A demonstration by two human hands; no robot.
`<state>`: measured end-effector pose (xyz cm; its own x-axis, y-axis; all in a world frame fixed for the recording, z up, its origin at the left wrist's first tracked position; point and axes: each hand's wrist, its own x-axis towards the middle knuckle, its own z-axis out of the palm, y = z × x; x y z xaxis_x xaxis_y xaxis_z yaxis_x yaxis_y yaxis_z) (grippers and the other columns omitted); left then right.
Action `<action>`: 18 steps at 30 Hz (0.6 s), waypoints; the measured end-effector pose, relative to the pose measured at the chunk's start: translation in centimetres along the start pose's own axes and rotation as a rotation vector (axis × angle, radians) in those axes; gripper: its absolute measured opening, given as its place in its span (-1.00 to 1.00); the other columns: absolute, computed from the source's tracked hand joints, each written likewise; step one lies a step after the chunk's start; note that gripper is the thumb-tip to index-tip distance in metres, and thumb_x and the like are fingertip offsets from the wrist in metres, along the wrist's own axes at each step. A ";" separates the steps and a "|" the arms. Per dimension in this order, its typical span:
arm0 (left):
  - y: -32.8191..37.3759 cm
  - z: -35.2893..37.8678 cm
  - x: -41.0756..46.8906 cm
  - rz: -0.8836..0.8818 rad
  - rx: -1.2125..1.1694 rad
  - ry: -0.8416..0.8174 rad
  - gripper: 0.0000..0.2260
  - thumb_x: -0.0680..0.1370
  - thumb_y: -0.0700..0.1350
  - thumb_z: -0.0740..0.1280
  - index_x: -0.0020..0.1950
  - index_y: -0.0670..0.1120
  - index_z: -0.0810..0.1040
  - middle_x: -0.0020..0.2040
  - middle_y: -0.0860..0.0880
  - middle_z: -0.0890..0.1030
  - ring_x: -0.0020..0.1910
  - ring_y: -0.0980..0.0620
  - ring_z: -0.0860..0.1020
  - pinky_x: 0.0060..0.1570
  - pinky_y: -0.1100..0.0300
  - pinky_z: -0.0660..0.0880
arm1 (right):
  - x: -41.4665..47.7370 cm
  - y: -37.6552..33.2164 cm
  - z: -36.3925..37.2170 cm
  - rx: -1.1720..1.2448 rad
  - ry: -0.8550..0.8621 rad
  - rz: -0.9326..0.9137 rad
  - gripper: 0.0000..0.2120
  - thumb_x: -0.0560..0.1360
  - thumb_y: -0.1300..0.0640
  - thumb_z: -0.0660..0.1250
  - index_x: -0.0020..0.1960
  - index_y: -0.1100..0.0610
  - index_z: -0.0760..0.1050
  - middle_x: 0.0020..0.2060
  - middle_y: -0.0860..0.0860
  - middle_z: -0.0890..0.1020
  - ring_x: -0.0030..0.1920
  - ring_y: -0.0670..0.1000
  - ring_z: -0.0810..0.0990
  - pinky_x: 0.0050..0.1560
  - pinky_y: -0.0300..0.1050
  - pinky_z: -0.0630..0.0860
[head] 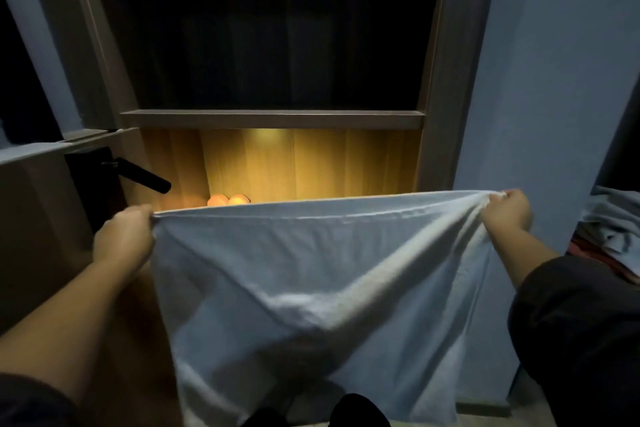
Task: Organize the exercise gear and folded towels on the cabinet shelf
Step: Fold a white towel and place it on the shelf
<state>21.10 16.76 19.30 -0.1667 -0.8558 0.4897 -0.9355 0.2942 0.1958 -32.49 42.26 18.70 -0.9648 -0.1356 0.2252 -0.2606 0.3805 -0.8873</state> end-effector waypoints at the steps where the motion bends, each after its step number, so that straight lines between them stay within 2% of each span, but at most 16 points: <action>1: 0.1 -0.4 0.4 -0.032 0.005 -0.018 -0.90 0.54 -0.24 0.29 -0.08 -0.05 0.47 -0.15 -0.12 0.54 -0.19 -0.15 0.54 -0.20 -0.03 0.56 | 0.1 -0.5 -0.2 -0.002 -0.008 -0.010 -0.74 0.62 0.13 0.20 0.24 0.24 0.45 0.20 0.29 0.54 0.20 0.32 0.50 0.21 0.04 0.42; 4: 0.4 -1.0 1.4 -0.105 0.034 -0.068 -0.93 0.56 -0.25 0.25 -0.05 -0.10 0.47 -0.14 -0.17 0.52 -0.15 -0.18 0.53 -0.16 -0.05 0.56 | 0.0 -1.3 -0.6 -0.024 -0.017 -0.019 -0.74 0.62 0.15 0.21 0.24 0.27 0.45 0.21 0.31 0.53 0.23 0.32 0.49 0.24 0.03 0.40; 7: 0.7 -1.0 1.6 -0.180 -0.046 0.008 -0.96 0.57 -0.26 0.24 -0.01 -0.18 0.47 -0.06 -0.25 0.53 -0.08 -0.28 0.53 -0.12 -0.08 0.54 | -0.8 -1.4 -0.2 0.005 0.019 0.007 -0.76 0.62 0.18 0.20 0.24 0.25 0.45 0.23 0.30 0.52 0.23 0.29 0.50 0.23 0.02 0.40; 11: 1.4 -1.2 2.0 -0.374 -0.309 0.040 -0.78 0.62 -0.19 0.18 0.13 -0.30 0.52 0.12 -0.38 0.52 0.12 -0.39 0.49 0.01 -0.10 0.45 | -1.6 -1.6 0.3 0.031 -0.003 0.062 -0.73 0.63 0.17 0.19 0.29 0.21 0.44 0.28 0.27 0.48 0.25 0.27 0.49 0.23 -0.02 0.41; 15: 1.9 -1.4 2.0 -0.446 -0.425 0.076 -0.72 0.63 -0.15 0.16 0.16 -0.32 0.53 0.13 -0.39 0.53 0.13 -0.39 0.49 -0.01 -0.06 0.42 | -1.9 -0.9 0.4 0.047 0.010 0.091 -0.72 0.63 0.15 0.18 0.28 0.23 0.46 0.27 0.27 0.50 0.25 0.28 0.50 0.24 0.01 0.41; 18: 2.9 -1.9 2.1 -0.489 -0.518 0.099 -0.69 0.62 -0.13 0.14 0.22 -0.30 0.52 0.17 -0.36 0.54 0.17 -0.37 0.50 0.13 -0.10 0.46 | -2.6 -1.3 0.3 0.066 -0.013 0.131 -0.71 0.62 0.16 0.17 0.28 0.25 0.48 0.25 0.27 0.53 0.25 0.29 0.51 0.23 0.02 0.42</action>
<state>18.68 16.66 22.49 0.2860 -0.9057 0.3128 -0.6236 0.0719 0.7784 -29.66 41.85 19.11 -0.9898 -0.1005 0.1012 -0.1294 0.3351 -0.9333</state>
